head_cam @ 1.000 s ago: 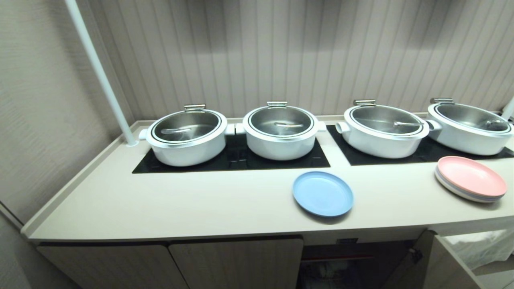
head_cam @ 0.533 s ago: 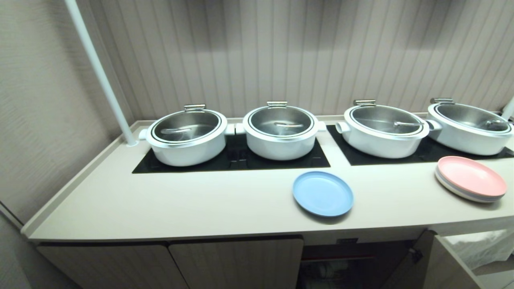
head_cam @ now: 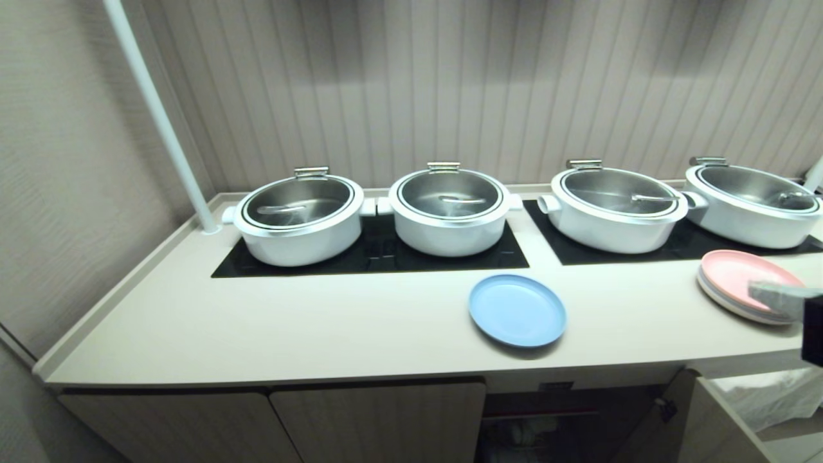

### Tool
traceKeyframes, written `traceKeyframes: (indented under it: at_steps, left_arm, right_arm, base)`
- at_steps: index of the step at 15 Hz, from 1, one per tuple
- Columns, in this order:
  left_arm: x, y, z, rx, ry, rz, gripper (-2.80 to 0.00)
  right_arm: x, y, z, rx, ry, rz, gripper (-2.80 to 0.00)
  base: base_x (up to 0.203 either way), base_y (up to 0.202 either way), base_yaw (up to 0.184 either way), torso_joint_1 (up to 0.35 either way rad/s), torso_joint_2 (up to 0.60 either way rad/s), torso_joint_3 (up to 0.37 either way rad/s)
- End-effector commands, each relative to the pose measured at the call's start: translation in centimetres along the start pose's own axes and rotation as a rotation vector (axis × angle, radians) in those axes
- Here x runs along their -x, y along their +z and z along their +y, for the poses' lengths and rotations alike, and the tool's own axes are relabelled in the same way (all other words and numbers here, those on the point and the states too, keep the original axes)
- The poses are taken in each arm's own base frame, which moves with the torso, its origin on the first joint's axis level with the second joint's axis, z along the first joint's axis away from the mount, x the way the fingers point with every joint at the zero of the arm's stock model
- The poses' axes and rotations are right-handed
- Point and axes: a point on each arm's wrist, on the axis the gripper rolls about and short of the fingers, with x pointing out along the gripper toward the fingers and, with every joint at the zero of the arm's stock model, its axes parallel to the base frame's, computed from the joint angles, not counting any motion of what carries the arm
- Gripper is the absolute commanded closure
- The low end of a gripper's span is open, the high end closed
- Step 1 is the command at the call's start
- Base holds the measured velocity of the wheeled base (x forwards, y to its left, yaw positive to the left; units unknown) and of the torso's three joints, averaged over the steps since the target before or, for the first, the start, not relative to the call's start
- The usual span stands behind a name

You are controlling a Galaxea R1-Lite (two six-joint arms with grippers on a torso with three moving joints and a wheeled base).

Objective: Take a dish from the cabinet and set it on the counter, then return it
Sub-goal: Pick up the plate from the table

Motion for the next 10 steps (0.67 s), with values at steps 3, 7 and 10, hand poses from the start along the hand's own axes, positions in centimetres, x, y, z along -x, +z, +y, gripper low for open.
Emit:
traceKeyframes:
  at_steps: [3,7,10]
  left_arm:
    - [0.0,0.0,0.0,0.0,0.0,0.0,0.0]
    - [0.0,0.0,0.0,0.0,0.001,0.0,0.0]
    - [0.0,0.0,0.0,0.0,0.0,0.0,0.0]
  right_arm:
    - [-5.0,0.9,0.4,0.009,0.039,0.117,0.0]
    - [-7.3,1.1,0.5,0.005,0.054,0.236,0.0]
    - [-9.5,0.9,0.5,-0.002,0.071,0.388,0.0]
  base:
    - [0.0,0.0,0.0,0.0,0.0,0.0]
    - [0.0,0.0,0.0,0.0,0.0,0.0]
    - [0.0,0.0,0.0,0.0,0.0,0.0]
